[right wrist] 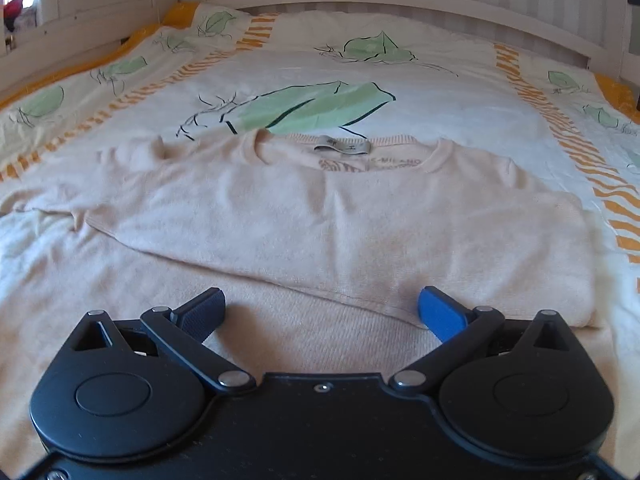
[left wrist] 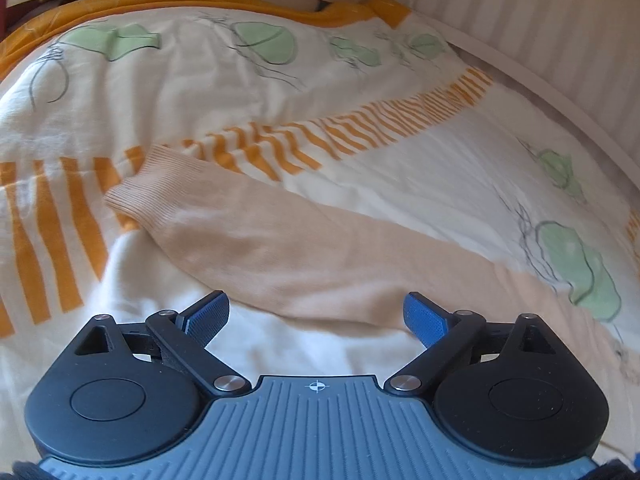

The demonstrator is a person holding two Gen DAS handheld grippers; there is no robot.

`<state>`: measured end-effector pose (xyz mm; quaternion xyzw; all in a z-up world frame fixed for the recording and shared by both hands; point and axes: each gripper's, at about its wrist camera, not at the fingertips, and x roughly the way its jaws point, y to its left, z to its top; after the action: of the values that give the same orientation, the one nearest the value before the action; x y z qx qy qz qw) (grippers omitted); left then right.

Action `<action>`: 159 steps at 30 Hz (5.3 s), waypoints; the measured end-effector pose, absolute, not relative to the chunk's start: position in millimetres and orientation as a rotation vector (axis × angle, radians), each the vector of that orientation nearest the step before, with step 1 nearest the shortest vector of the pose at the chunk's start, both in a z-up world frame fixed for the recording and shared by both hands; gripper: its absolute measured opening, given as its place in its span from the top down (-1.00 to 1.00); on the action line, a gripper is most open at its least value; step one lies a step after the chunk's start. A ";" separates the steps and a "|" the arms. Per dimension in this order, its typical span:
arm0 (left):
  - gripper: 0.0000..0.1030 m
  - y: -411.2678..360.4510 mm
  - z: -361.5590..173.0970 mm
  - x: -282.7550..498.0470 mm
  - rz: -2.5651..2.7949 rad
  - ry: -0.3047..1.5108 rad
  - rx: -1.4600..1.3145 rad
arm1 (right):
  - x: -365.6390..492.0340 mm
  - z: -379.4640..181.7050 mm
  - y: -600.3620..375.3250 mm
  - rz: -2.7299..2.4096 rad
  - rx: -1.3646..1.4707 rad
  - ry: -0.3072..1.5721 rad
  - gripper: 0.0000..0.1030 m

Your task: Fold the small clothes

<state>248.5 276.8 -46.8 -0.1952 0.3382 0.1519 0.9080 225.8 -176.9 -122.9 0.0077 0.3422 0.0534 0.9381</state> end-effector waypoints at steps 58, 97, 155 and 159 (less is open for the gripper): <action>-0.19 85.5 -13.2 272.2 -0.191 0.675 -0.189 | 220.2 -101.7 -193.2 0.198 0.112 0.665 -0.99; -0.25 143.3 -27.3 277.1 -0.084 0.614 -0.217 | 293.3 2.1 -243.8 0.161 0.208 0.662 0.77; -0.69 100.0 -89.4 270.6 -0.126 0.694 0.058 | 246.6 -125.1 -274.8 0.054 -0.013 0.628 -0.81; -0.70 100.6 -87.2 265.7 -0.129 0.671 0.047 | 249.2 -131.1 -283.1 0.051 0.045 0.638 -1.00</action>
<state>265.7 100.6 -87.2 0.0231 0.3289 -0.0633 0.9420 249.2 -283.1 -131.1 0.0219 0.3137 0.0250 0.9489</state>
